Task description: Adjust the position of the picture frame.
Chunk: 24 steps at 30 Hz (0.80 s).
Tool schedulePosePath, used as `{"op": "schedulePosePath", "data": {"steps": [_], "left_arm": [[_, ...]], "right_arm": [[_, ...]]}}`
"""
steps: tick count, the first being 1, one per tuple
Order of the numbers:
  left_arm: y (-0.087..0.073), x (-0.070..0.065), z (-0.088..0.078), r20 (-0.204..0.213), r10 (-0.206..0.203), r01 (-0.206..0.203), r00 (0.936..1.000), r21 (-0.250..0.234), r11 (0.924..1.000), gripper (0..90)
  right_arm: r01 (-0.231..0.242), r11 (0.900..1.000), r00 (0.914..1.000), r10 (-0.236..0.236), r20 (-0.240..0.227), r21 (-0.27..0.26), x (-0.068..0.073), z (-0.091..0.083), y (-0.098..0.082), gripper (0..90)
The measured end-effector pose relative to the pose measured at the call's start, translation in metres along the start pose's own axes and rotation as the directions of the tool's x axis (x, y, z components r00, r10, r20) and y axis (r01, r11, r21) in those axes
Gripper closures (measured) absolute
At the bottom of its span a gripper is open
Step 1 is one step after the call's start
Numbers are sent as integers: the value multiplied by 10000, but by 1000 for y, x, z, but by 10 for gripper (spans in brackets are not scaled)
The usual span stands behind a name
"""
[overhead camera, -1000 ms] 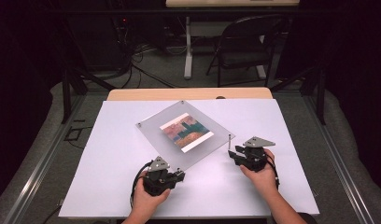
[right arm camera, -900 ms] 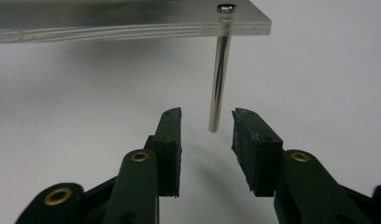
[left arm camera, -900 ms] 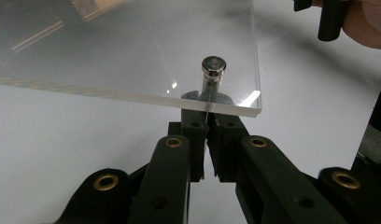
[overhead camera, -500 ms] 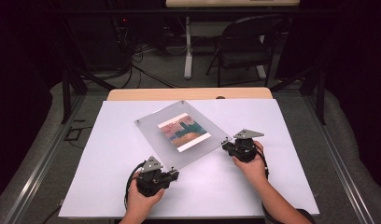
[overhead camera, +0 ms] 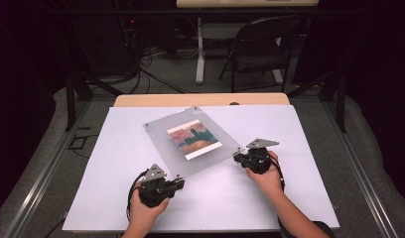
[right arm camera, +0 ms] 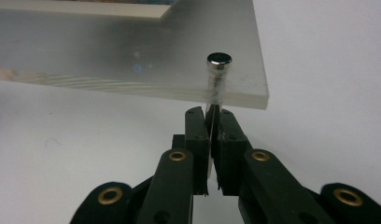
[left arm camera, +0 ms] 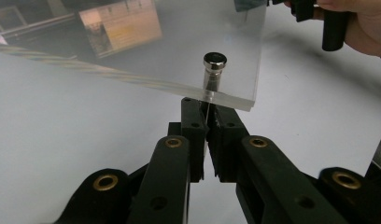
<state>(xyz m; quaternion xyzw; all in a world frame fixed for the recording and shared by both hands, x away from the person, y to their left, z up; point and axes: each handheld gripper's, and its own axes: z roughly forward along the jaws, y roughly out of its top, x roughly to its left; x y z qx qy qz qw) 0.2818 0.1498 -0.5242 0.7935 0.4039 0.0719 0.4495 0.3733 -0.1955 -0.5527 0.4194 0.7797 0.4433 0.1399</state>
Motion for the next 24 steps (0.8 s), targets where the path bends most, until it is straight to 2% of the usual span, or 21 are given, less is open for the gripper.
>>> {"op": "schedulePosePath", "data": {"steps": [11,16,24], "left_arm": [[8,27,-1,-770,-471,465,9959,-94,9989,848],[13,41,5,-850,-652,642,9942,-140,9978,847],[16,52,17,-895,-871,871,9922,-46,9962,845]], "right_arm": [[-73,10000,9992,71,-391,-34,17,-13,-9,856],[-13,10000,9984,8,-573,-86,26,-22,-13,857],[98,9999,9993,-103,-363,-128,27,-19,-13,856]]}}
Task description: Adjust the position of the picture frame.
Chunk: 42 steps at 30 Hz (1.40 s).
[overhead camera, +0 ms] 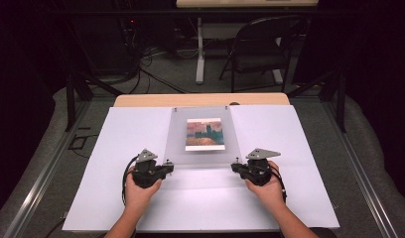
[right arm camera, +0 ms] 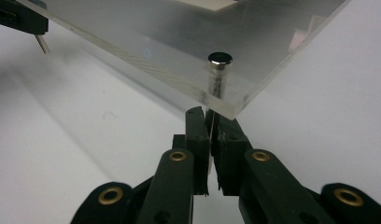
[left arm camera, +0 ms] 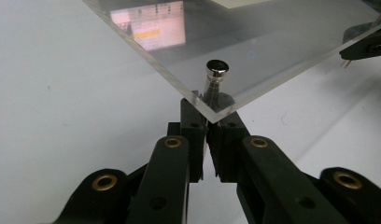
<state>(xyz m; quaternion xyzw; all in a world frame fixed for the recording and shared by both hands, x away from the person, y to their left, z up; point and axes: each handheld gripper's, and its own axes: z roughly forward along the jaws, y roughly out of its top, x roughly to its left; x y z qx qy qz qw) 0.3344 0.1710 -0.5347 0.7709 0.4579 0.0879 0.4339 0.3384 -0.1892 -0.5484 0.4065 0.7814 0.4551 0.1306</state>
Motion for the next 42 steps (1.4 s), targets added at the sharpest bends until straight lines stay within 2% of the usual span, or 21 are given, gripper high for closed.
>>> {"op": "schedulePosePath", "data": {"steps": [5,13,23,33,39,42], "left_arm": [[2,2,7,125,-147,148,9998,-112,9998,841],[6,-1,11,177,-24,26,9998,-141,9999,843],[5,-1,14,211,-52,54,9998,-73,10000,842],[1,5,19,-20,-194,195,9998,148,9997,837],[-2,5,22,-155,-63,67,9999,265,9996,837],[-3,6,22,-114,-84,87,9999,258,9996,836]], "right_arm": [[-101,9999,9999,101,135,35,-4,1,1,856],[-323,9993,9989,328,335,-161,-10,-1,3,854],[-416,9991,9982,420,434,-92,-12,0,2,854],[-234,9995,9988,224,431,228,-10,9,-2,853],[-238,9982,9988,214,437,542,-10,13,-5,852],[-279,9983,9989,259,400,503,-10,13,-6,851]]}}
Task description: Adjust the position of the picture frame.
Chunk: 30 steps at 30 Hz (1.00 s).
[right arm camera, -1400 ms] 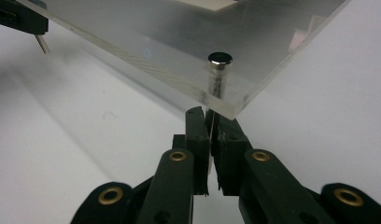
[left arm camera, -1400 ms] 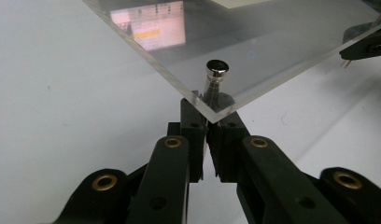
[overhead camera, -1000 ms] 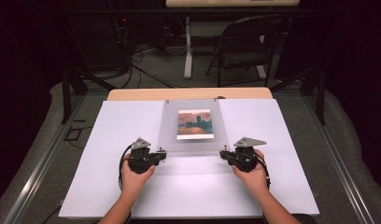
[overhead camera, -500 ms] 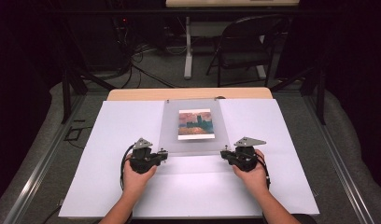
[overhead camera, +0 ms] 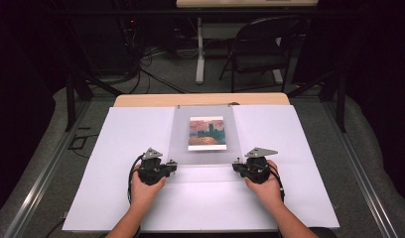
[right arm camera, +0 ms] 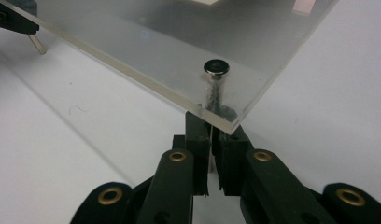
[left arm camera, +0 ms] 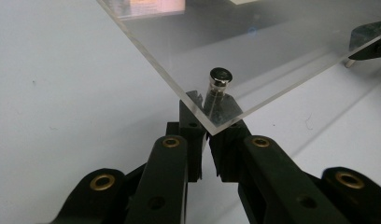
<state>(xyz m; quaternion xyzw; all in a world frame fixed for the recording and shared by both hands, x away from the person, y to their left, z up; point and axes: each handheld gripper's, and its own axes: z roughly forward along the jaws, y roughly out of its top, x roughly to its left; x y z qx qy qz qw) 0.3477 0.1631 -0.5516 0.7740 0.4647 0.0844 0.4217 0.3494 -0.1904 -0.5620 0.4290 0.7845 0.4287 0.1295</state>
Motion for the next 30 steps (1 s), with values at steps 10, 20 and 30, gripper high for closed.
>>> {"op": "schedulePosePath", "data": {"steps": [10,20,30], "left_arm": [[0,-2,-1,-140,119,-119,9998,-9,9999,838],[-2,-2,-4,-121,102,-102,9999,52,9999,838],[-5,-2,-6,-57,-18,18,10000,-43,10000,826]], "right_arm": [[36,10000,10000,-36,-12,-9,0,0,0,852],[84,10000,9999,-84,-90,33,3,-2,-1,853],[232,9997,9997,-232,-79,8,6,-3,-3,825]]}}
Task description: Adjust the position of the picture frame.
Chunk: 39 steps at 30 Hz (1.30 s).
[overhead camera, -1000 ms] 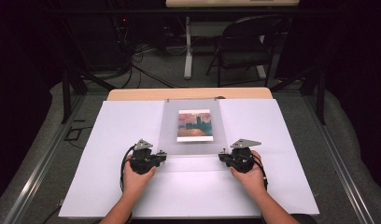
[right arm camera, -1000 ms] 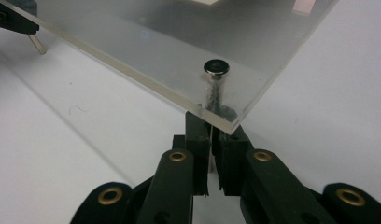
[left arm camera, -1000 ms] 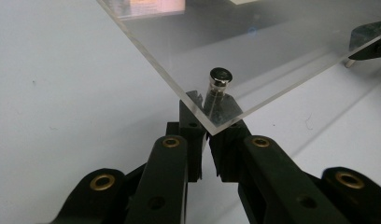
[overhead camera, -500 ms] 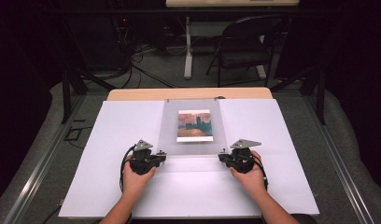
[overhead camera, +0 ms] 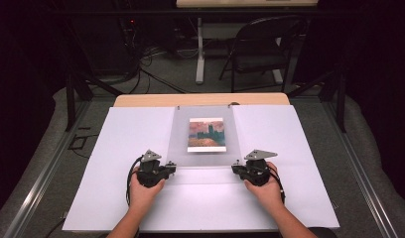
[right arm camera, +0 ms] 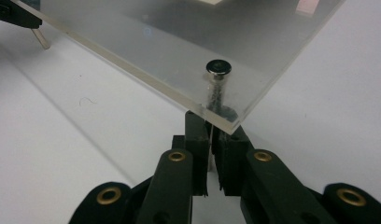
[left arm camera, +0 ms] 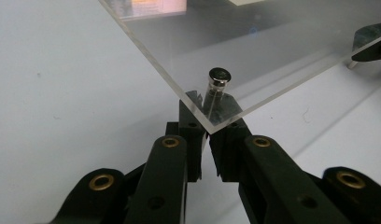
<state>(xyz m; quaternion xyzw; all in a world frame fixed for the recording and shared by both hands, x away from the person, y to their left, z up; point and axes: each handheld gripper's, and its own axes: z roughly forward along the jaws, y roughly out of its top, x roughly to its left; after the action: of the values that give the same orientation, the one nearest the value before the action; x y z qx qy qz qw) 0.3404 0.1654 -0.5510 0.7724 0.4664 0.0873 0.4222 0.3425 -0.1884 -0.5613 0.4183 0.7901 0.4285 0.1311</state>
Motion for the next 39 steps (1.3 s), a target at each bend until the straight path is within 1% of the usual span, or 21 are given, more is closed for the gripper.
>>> {"op": "schedulePosePath", "data": {"steps": [3,5,8,9,11,12,13,15,16,18,19,22,24,26,28,31,32,33,36,37,39], "left_arm": [[0,-1,-2,35,-96,96,9999,-135,9999,786],[-1,-4,-3,16,-25,25,10000,-136,9999,744],[-3,-7,-5,-132,18,-20,9999,-149,9999,643],[-4,-8,-6,-160,-20,17,9999,-169,9999,603],[-6,-10,-9,-111,-88,87,9999,-67,9999,537],[-7,-11,-11,-66,-114,113,9999,-61,9999,504],[-7,-12,-13,40,-78,78,10000,-32,10000,474],[-9,-15,-14,-10,133,-133,9999,-3,9999,431],[-10,-16,-15,-40,291,-291,9996,93,9995,416],[-11,-18,-16,-77,498,-496,9987,189,9986,403],[-12,-19,-18,-68,490,-489,9988,188,9986,395],[-14,-21,-23,-33,714,-713,9974,201,9972,390],[-17,-21,-27,-86,888,-886,9960,142,9960,390],[-19,-19,-32,-31,945,-945,9955,50,9955,384],[-21,-17,-36,-86,990,-990,9951,-67,9951,380],[-23,-14,-42,-303,1082,-1088,9937,-190,9939,371],[-23,-13,-44,-293,1022,-1027,9943,-165,9946,369],[-24,-12,-46,-303,961,-967,9949,-190,9951,369],[-25,-10,-51,-437,942,-955,9946,-274,9951,369],[-25,-10,-52,-481,1005,-1021,9938,-329,9942,370],[-25,-9,-54,-548,944,-970,9940,-477,9941,376]], "right_arm": [[69,10000,10000,-69,67,-68,1,-1,0,765],[102,9998,9999,-100,138,-154,1,-2,0,688],[-51,10000,9998,52,209,-53,2,-4,-1,599],[5,10000,9996,-3,276,-54,3,-7,-1,564],[350,9994,9980,-346,522,-76,8,-12,-1,492],[431,9990,9973,-426,600,-73,10,-14,-1,459],[535,9986,9963,-533,672,-8,11,-16,-2,439],[761,9971,9933,-757,874,-10,14,-19,-3,399],[868,9962,9915,-867,966,31,16,-21,-5,384],[1127,9936,9879,-1129,1063,84,17,-24,-7,365],[1156,9932,9870,-1165,1109,146,19,-26,-8,361],[1211,9923,9861,-1234,1114,273,21,-31,-10,356],[1385,9897,9830,-1418,1168,361,22,-35,-12,344],[1487,9882,9803,-1520,1263,358,23,-39,-15,345],[1451,9888,9815,-1482,1210,342,23,-43,-16,357],[1356,9903,9841,-1382,1115,305,22,-49,-17,380],[1399,9897,9835,-1425,1114,316,21,-51,-17,391],[1327,9905,9848,-1359,1084,363,20,-52,-17,401],[1245,9921,9857,-1251,1127,120,17,-55,-17,409],[1140,9935,9875,-1137,1089,35,16,-55,-17,410],[1017,9948,9903,-1005,962,-80,14,-56,-18,422]]}}
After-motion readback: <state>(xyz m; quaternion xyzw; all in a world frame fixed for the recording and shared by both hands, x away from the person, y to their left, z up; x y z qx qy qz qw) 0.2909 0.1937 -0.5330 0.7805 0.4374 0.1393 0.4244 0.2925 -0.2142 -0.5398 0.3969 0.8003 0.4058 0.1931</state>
